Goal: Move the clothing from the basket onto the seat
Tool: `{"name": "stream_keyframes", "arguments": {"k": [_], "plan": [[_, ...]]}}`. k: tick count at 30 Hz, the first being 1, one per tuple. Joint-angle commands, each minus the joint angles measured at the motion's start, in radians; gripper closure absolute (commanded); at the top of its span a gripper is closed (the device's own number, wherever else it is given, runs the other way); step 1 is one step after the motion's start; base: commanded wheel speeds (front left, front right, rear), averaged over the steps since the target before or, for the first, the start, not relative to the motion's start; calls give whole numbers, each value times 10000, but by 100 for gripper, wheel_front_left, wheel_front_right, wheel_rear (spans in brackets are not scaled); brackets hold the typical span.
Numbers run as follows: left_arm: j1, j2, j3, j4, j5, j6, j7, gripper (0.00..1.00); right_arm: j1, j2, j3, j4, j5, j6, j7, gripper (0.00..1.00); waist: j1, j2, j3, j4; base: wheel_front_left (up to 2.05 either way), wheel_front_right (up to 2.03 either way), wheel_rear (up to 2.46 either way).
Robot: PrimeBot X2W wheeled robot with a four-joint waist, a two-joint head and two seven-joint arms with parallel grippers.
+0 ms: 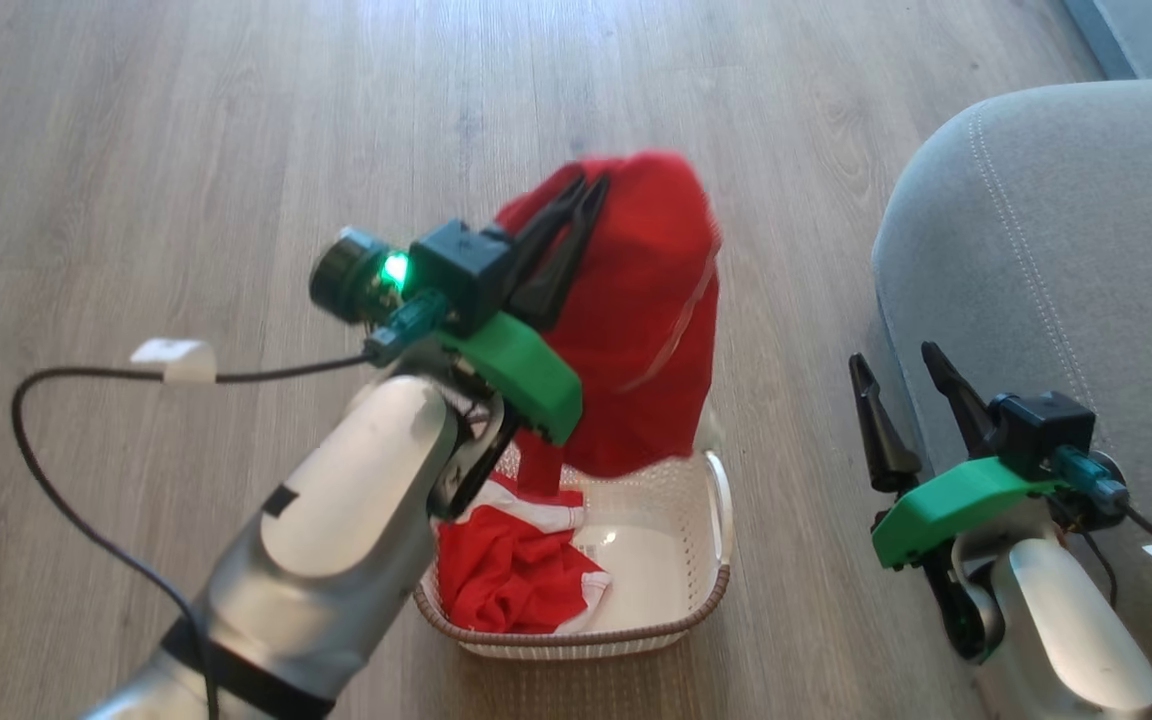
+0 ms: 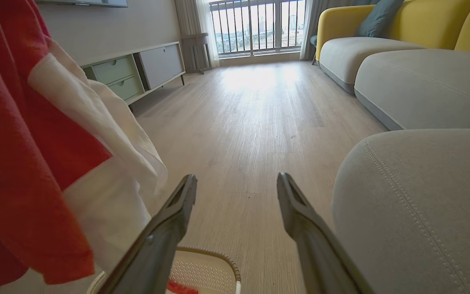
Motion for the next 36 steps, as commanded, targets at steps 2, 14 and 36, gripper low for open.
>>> {"name": "stream_keyframes", "arguments": {"k": [2, 14, 36], "plan": [[-920, 199, 508, -537, 67, 1, -124, 100, -188, 75, 255, -270, -46, -2, -65, 0, 1, -1, 10, 14, 0, 0, 0], [-1334, 202, 398, -814, 117, 56, -11, 100, -529, -228, 2248, -2166, 1136, -2, -65, 0, 1, -1, 351, -7, 0, 0, 0], [-1565, -211, -386, -789, -74, -117, -82, 100, -2527, -641, 4058, -1180, 1491, -2, -65, 0, 1, -1, 413, 684, 0, 0, 0]]}}
